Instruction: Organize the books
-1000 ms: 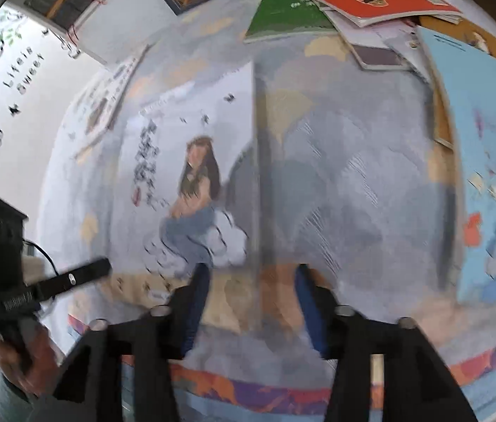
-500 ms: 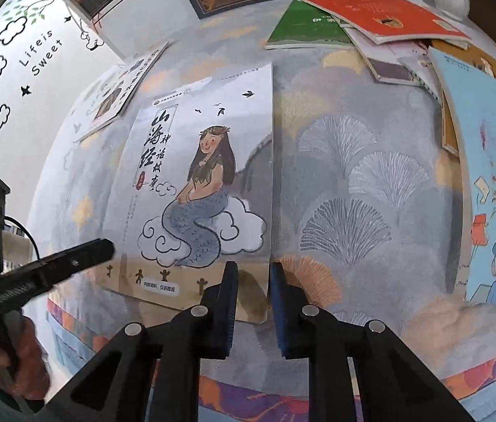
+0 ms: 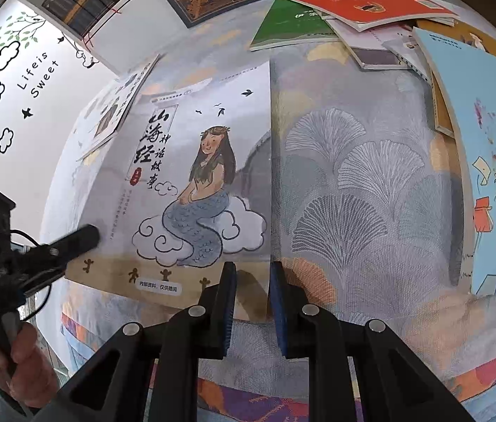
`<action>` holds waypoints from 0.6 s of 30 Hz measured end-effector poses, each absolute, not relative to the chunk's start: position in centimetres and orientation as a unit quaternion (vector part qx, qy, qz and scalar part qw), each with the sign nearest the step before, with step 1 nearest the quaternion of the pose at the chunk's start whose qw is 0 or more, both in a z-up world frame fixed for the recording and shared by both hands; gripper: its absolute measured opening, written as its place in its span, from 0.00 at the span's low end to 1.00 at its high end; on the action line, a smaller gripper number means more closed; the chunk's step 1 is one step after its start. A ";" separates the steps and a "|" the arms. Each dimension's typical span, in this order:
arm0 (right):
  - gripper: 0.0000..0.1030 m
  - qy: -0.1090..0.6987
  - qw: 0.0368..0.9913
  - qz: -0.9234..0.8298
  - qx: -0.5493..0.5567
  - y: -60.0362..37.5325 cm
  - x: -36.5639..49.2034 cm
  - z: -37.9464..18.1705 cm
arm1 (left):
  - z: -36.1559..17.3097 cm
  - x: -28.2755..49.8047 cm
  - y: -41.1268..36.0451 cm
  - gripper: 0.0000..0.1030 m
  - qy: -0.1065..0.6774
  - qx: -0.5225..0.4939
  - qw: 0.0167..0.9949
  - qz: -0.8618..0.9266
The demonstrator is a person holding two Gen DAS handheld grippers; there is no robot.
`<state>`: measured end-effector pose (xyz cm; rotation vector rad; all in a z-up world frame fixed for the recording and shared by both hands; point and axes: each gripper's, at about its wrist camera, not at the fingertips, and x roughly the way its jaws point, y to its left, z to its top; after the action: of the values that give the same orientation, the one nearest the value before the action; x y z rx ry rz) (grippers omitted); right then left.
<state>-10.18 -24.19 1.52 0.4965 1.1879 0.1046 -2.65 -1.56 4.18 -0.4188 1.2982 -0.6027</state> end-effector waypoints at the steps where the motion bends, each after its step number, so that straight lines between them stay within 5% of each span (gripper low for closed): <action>1: 0.18 0.554 0.798 0.047 0.234 -24.2 -10.2 1.5 | 3.7 -2.7 -2.0 0.13 0.596 -0.190 0.730 -0.275; 10: 0.18 0.559 0.764 0.052 0.319 -27.5 -10.7 2.1 | 4.9 -1.5 -3.0 0.12 0.589 -0.289 0.683 -0.321; 13: 0.33 0.541 0.746 0.068 0.382 -29.2 -11.6 2.3 | 4.8 -0.6 -2.9 0.12 0.587 -0.337 0.658 -0.331; 14: 0.49 0.534 0.735 0.080 0.409 -29.6 -11.9 2.1 | 4.7 -0.5 -2.8 0.12 0.585 -0.349 0.654 -0.330; 18: 0.53 0.505 0.695 0.120 0.497 -30.1 -12.2 0.5 | 4.0 0.0 -2.8 0.12 0.590 -0.392 0.624 -0.331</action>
<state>-12.23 -30.15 0.52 1.1095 1.1274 0.2676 -0.04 -2.82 3.97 -0.8991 1.3539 -0.7603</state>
